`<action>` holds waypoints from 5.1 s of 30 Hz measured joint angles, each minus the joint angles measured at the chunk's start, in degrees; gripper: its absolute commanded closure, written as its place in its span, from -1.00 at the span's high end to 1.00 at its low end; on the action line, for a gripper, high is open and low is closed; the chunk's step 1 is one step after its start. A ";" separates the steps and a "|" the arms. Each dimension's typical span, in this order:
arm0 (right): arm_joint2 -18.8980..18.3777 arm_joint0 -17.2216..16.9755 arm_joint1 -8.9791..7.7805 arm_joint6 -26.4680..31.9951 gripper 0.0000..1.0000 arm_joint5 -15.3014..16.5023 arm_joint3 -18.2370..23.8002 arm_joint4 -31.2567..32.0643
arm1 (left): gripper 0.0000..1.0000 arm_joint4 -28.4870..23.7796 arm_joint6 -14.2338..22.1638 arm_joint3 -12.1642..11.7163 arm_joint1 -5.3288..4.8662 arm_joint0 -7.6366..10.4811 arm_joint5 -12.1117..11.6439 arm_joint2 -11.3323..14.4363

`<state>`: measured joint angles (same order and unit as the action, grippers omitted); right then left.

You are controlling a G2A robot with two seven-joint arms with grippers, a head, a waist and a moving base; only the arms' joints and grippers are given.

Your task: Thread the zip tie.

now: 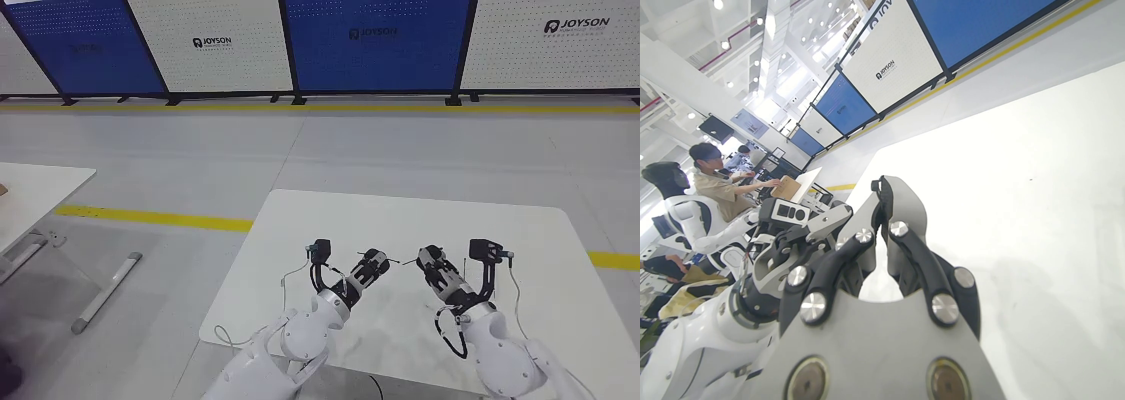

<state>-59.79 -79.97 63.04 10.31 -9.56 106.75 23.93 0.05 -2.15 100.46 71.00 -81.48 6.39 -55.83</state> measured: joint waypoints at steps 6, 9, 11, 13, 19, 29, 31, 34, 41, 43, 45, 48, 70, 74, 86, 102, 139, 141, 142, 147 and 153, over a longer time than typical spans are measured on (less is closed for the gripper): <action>-0.11 -0.09 0.04 -0.31 -1.00 0.12 -0.06 -0.14 | -1.00 0.00 0.00 0.00 0.00 0.00 0.00 0.00; -0.28 -0.20 0.33 -1.74 -1.00 0.50 -0.47 -0.24 | -1.00 0.00 0.00 0.00 0.00 0.00 0.00 0.00; 0.23 0.18 0.62 -2.44 -1.00 0.35 -1.28 0.42 | -1.00 0.00 0.00 0.00 0.00 0.00 0.00 0.00; 0.90 0.61 0.91 -2.77 -1.00 0.16 -1.97 0.88 | -1.00 0.00 0.00 0.00 0.00 0.00 0.00 0.00; 1.61 1.62 1.62 -3.20 -1.00 -0.24 -3.04 0.35 | -1.00 0.00 0.00 0.00 0.00 0.00 0.00 0.00; 1.51 1.21 1.72 -3.50 -1.00 0.26 -3.28 0.49 | -1.00 0.00 0.00 0.00 0.00 0.00 0.00 0.00; 1.47 1.01 1.84 -3.53 -1.00 0.56 -3.49 0.63 | -1.00 0.00 0.00 0.00 0.00 0.00 0.00 0.00; 1.33 0.84 2.05 -3.30 -1.00 0.78 -3.70 0.77 | -1.00 0.00 0.00 0.00 0.00 0.00 0.00 0.00; 0.78 0.38 2.41 -2.88 -1.00 1.12 -3.49 1.23 | -1.00 0.00 0.00 0.00 0.00 0.00 0.00 0.00; 0.63 0.25 2.48 -2.59 -1.00 1.17 -3.39 1.48 | -1.00 0.00 0.00 0.00 0.00 0.00 0.00 0.00; 0.53 0.14 2.58 -2.25 -1.00 1.20 -3.36 1.78 | -1.00 0.00 0.00 0.00 0.00 0.00 0.00 0.00; 0.61 0.18 2.78 -1.98 -1.00 1.33 -3.48 2.12 | -1.00 0.00 0.00 0.00 0.00 0.00 0.00 0.00; 0.93 1.79 4.61 -1.63 -0.16 2.39 -5.99 1.42 | -1.00 0.00 0.00 0.00 0.00 0.00 0.00 0.00; 0.11 1.05 4.63 -1.27 -0.10 2.59 -5.32 1.66 | -1.00 0.00 0.00 0.00 0.00 0.00 0.00 0.00; -1.00 -1.18 4.68 0.23 0.18 4.20 -3.92 4.29 | -1.00 0.00 0.00 0.00 0.00 0.00 0.00 0.00; -3.46 -2.28 4.77 1.72 -1.00 5.62 -3.07 5.61 | -1.00 0.00 0.00 0.00 0.00 0.00 0.00 0.00; -3.30 -2.98 6.13 1.86 -1.00 6.96 -3.65 6.99 | -0.42 2.12 -0.65 -0.24 0.29 -0.57 -0.53 0.20; -3.39 -3.18 6.17 1.78 -1.00 7.02 -3.63 7.12 | -0.34 2.65 -0.98 -0.34 0.36 -0.60 -0.54 0.29; -3.44 -3.29 6.19 1.72 -1.00 7.07 -3.61 7.19 | -0.32 2.94 -1.08 -0.39 0.38 -0.60 -0.55 0.36; -3.94 -3.70 6.26 1.57 -1.00 7.27 -3.48 7.37 | -0.40 4.73 -1.64 -0.88 0.63 -0.40 -0.27 1.23; -4.49 -3.95 6.35 1.68 -1.00 7.67 -3.28 7.29 | -0.84 5.93 -2.36 -1.72 1.01 -0.02 0.21 2.19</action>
<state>-64.28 -83.92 69.39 11.98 -1.90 103.47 31.21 5.98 -4.51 98.74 72.01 -81.50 6.59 -53.63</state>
